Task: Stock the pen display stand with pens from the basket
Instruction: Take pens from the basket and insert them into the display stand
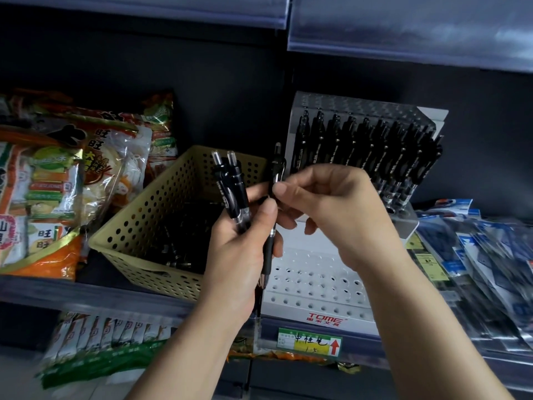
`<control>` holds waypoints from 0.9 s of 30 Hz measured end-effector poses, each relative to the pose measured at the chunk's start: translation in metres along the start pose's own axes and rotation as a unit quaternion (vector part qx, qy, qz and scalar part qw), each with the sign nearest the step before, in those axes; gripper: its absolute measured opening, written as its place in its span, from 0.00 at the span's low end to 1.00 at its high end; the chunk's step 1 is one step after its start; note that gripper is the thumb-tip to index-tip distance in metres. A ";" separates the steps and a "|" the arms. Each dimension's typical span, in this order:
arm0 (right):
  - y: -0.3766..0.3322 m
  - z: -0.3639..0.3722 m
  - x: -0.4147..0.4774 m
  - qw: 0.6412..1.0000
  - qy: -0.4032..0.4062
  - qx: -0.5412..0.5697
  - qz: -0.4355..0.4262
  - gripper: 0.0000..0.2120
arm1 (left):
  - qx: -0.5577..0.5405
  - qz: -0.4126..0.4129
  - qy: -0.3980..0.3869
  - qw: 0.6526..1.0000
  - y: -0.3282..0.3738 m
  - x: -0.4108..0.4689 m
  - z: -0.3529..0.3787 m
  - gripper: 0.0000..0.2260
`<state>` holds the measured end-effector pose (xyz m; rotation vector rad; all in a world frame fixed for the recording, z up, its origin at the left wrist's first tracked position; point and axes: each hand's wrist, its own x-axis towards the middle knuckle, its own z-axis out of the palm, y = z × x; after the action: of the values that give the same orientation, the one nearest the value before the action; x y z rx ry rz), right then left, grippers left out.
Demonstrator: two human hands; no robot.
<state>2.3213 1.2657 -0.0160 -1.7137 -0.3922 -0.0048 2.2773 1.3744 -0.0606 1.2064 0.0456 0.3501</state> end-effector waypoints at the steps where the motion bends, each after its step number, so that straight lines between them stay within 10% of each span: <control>1: -0.001 -0.001 0.000 1.000 0.008 0.015 0.004 0.06 | 0.015 0.000 0.002 1.000 0.000 -0.001 0.001 0.11; 11: -0.008 -0.023 0.003 0.948 0.262 -0.066 -0.167 0.05 | 0.009 -0.100 0.058 0.993 0.002 0.004 -0.006 0.17; 17: -0.005 -0.018 0.002 0.914 0.312 -0.138 -0.221 0.06 | -0.016 -0.125 0.041 0.991 -0.001 0.005 -0.007 0.03; 27: 0.002 -0.015 0.009 0.901 0.314 -0.201 -0.221 0.06 | 0.012 -0.073 0.071 0.995 -0.003 0.004 -0.008 0.08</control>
<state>2.3331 1.2536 -0.0133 -1.8709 -0.2923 -1.0094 2.2802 1.3818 -0.0653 1.1929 0.2614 0.3070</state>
